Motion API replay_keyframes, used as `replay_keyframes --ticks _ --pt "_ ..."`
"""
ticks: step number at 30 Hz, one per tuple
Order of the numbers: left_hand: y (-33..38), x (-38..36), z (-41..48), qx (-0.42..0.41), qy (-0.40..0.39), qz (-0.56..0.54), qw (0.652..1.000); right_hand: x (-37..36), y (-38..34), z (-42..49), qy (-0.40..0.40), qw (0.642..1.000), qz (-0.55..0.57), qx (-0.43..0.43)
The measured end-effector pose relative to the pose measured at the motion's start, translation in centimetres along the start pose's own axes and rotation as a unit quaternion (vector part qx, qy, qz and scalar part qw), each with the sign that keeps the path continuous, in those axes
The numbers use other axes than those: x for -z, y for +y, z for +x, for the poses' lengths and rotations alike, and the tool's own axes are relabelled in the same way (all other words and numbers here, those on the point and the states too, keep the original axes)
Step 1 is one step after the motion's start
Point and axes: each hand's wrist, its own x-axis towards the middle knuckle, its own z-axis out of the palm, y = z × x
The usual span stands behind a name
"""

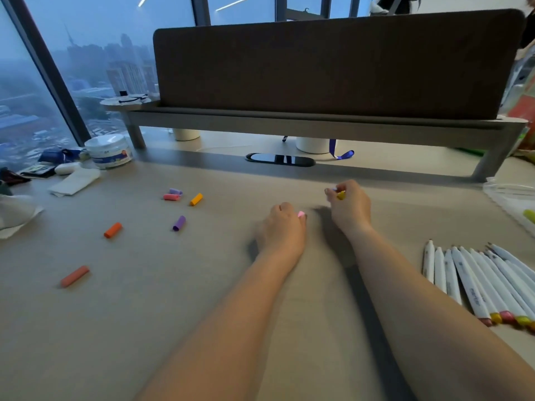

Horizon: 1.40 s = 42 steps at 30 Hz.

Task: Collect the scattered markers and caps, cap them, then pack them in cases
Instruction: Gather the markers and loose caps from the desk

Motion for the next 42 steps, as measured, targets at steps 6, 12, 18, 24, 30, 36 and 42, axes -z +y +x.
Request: replay_keyframes --ticks 6,12,18,24,30,36,42 --pt "-4.0 2.9 -3.3 0.053 0.059 -0.251 0.965 -0.7 -2.2 -3.1 -0.006 0.983 0.176 -0.042" --pt "-14.7 8.2 -6.6 0.120 0.222 -0.229 0.940 -7.7 -6.8 -8.7 -0.177 0.973 0.130 0.067" --pt "-23.2 13.1 -9.2 0.270 0.176 0.015 0.946 -13.0 -10.3 -12.2 -0.187 0.969 -0.020 0.158" --pt "-25.7 13.4 -8.4 0.296 0.064 0.113 0.946 -16.7 -12.9 -12.5 -0.193 0.966 -0.051 0.163" --pt "-26.8 13.4 -6.5 0.268 0.006 0.186 0.945 -18.6 -14.6 -12.0 -0.218 0.918 -0.231 0.237" --pt "-26.7 12.9 -5.6 0.227 0.043 0.159 0.960 -18.3 -14.4 -11.3 -0.254 0.911 -0.211 0.247" --pt "-26.8 12.7 -4.3 0.224 0.133 0.020 0.965 -17.1 -13.0 -8.8 -0.172 0.978 0.014 0.116"
